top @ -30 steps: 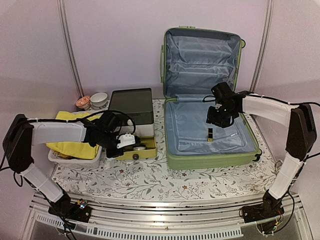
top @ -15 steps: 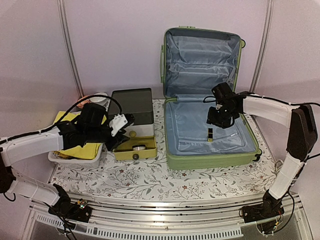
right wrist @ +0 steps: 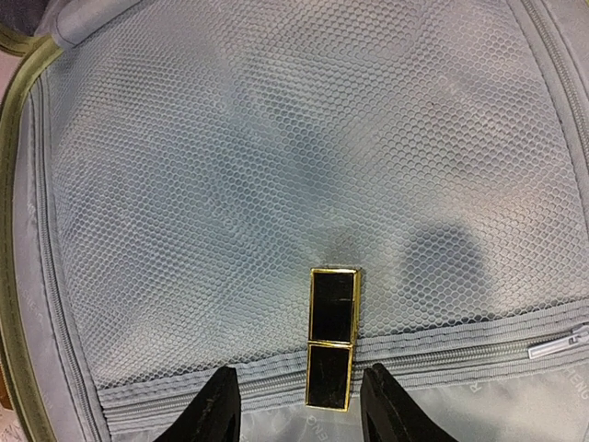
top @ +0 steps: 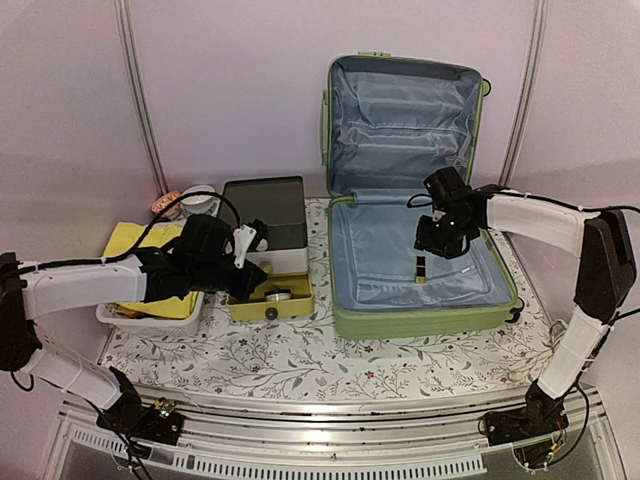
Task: Open, take out, and arrange the luggage
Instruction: Adjust the makeup in the drawer.
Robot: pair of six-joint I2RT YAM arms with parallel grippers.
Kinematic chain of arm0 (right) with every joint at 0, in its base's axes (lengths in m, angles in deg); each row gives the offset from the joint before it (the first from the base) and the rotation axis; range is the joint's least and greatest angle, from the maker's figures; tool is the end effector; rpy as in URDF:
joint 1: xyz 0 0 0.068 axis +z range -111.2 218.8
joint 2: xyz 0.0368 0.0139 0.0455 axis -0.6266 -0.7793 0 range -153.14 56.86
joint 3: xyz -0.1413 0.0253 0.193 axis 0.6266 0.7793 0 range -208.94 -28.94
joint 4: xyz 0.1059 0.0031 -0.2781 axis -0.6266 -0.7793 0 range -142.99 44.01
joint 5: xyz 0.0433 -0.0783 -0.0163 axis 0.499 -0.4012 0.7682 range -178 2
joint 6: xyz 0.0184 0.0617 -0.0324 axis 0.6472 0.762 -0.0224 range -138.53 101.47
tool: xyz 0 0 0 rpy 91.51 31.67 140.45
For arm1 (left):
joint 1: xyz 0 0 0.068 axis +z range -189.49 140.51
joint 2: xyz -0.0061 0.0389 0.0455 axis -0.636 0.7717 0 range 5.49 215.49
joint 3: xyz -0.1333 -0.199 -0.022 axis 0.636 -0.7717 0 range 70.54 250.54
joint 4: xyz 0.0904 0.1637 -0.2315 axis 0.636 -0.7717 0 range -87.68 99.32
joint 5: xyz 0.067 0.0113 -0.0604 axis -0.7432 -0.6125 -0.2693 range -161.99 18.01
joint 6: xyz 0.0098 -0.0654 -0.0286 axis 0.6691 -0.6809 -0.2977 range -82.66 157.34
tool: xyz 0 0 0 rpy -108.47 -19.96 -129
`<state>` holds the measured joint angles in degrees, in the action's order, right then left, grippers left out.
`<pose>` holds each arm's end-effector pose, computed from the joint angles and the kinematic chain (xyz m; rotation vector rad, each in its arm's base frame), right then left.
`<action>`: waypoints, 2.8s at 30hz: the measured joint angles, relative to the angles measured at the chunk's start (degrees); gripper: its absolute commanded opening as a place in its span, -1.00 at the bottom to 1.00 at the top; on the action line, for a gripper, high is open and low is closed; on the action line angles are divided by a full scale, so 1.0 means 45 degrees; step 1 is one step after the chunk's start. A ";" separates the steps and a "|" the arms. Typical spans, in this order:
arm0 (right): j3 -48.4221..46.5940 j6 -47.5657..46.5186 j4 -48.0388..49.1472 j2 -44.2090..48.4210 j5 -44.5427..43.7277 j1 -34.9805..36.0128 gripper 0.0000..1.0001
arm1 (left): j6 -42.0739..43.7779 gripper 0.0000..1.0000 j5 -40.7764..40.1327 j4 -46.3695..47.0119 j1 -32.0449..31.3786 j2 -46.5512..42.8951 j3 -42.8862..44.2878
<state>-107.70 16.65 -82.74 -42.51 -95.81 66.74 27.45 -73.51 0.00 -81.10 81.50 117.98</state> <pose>0.3710 0.1875 0.1852 0.2140 2.5678 0.2448 0.2607 -0.2294 0.1723 0.6067 2.1893 -0.4552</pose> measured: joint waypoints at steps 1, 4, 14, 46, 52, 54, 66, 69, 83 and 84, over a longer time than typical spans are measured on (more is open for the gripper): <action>0.0034 0.0000 -0.0005 0.0024 0.0000 0.0000 -0.09 | -0.0287 -1.00 0.0039 0.0010 -0.0005 0.0267 0.0049; 0.0146 0.0005 -0.0010 0.0126 -0.0010 0.0000 -0.09 | -0.1025 -1.00 0.0087 0.0034 -0.0010 0.1112 0.0214; 0.0189 0.0024 -0.0010 0.0262 -0.0107 0.0000 -0.10 | -0.1962 -1.00 -0.0423 0.0724 -0.0092 0.1953 0.0287; 0.0432 0.0029 -0.0058 0.0389 -0.0194 0.0000 -0.10 | -0.1948 -1.00 -0.0845 0.0981 -0.0597 0.4609 0.1214; 0.0520 0.0034 -0.0058 0.0476 -0.0194 0.0000 -0.10 | -0.2025 -0.99 -0.0923 0.0316 -0.0889 0.3861 0.1156; 0.0520 0.0039 -0.0058 0.0481 -0.0194 0.0000 -0.10 | -0.2176 -0.69 -0.1039 -0.0063 -0.1035 0.3201 0.1039; 0.0529 0.0165 -0.0034 0.0486 -0.0160 0.0000 -0.10 | -0.5280 0.97 -0.2764 -0.1054 -0.0976 0.0243 -0.0136; 0.0583 0.0189 -0.0015 0.0525 -0.0126 0.0000 -0.10 | -0.6416 0.97 -0.3123 -0.1049 -0.0913 -0.0063 -0.0612; 0.0690 0.0243 -0.0005 0.0777 -0.0126 0.0000 -0.10 | -0.8956 0.96 -0.2744 -0.0209 -0.0733 0.0957 -0.1030; 0.0690 0.0243 -0.0005 0.0777 -0.0126 0.0000 -0.11 | -0.8952 0.97 -0.2725 -0.0175 -0.0743 0.1093 -0.0942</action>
<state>-104.59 17.74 -82.76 -39.01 -96.38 66.74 -12.84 -85.77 -0.78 -84.44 86.41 113.74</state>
